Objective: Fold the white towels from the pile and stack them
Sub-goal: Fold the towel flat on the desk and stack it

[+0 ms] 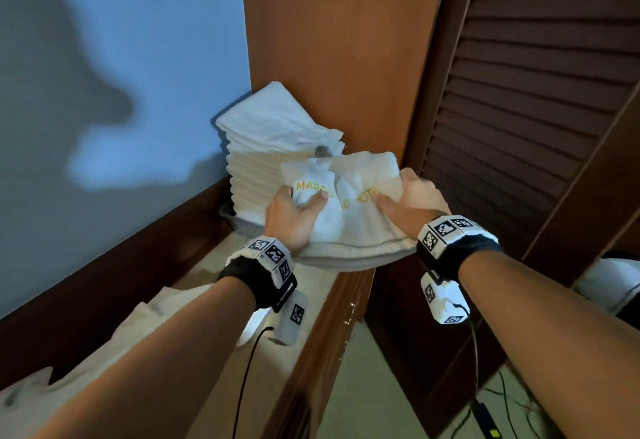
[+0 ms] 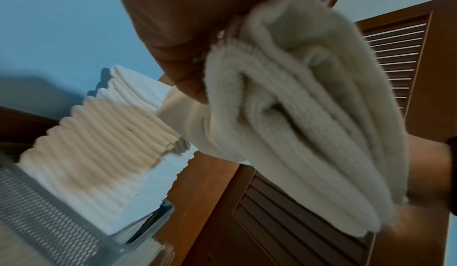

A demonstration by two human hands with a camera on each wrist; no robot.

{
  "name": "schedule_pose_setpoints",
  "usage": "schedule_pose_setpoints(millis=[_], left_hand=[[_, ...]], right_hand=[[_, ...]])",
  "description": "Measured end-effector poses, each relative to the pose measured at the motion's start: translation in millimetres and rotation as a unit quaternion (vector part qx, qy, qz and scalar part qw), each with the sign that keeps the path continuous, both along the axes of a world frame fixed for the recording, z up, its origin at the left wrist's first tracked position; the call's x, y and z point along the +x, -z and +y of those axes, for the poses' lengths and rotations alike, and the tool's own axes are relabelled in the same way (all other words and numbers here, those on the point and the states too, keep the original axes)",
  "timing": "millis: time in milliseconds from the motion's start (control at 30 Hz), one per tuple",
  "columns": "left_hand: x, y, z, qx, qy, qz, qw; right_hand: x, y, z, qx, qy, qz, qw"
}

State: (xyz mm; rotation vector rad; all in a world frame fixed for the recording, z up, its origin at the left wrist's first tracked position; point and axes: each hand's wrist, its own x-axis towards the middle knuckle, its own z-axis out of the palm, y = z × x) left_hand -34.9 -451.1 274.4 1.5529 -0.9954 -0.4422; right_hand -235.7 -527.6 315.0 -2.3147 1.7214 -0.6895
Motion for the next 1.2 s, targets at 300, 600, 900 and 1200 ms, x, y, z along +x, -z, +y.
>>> schedule_pose_setpoints(millis=[300, 600, 900, 1200], left_hand=[[26, -49, -125, -0.024, 0.065, 0.019, 0.997], [65, -85, -251, -0.075, -0.061, -0.069, 0.993], [111, -56, -319, -0.041, -0.195, 0.1, 0.975], [111, -20, -321, -0.022, -0.227, 0.266, 0.937]], right_hand=[[35, -49, -167, -0.107, -0.037, 0.039, 0.993], [133, -86, -355, -0.174, -0.171, -0.039, 0.969], [240, -66, -453, -0.063, -0.271, -0.113, 0.954], [246, 0, -495, 0.094, -0.317, 0.004, 0.944]])
